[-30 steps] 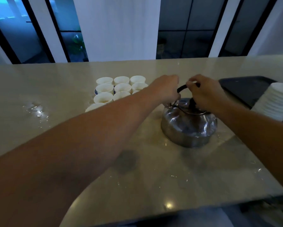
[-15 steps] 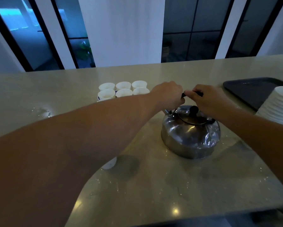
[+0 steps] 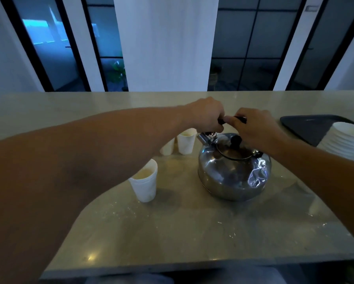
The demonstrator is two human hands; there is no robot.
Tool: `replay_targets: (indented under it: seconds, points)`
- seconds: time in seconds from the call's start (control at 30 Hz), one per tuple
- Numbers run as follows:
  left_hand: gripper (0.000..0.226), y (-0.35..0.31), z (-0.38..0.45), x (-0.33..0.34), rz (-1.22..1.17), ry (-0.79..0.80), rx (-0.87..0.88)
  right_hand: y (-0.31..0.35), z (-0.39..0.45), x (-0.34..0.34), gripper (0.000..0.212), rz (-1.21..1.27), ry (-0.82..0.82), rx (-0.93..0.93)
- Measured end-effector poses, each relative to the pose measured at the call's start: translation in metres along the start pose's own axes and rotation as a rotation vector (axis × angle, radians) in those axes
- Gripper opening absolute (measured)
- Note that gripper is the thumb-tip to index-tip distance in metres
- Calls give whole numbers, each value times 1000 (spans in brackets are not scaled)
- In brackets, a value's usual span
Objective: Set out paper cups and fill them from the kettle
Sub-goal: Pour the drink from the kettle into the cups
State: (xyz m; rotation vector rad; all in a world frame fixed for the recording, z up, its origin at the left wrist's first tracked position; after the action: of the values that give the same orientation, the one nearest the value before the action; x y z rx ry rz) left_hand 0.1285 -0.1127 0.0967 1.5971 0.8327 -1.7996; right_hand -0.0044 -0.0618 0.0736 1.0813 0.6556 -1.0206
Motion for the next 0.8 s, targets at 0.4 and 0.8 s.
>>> replay_targets:
  seconds: [0.4, 0.8]
  points:
    - [20, 61, -50, -45, 14, -33, -83, 86, 20, -7, 41, 8, 27, -170]
    - [29, 118, -80, -47, 22, -95, -129, 145, 51, 13, 39, -47, 80, -349]
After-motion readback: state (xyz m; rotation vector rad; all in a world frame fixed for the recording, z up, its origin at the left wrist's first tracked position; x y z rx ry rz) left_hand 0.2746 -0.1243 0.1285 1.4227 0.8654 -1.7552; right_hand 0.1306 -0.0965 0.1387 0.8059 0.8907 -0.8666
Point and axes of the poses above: each hand's wrist, its own z-axis towards the middle knuckle, its own x-axis out of the palm, y = z × x, the point moved 4 cm from there along z, towards the middle knuckle
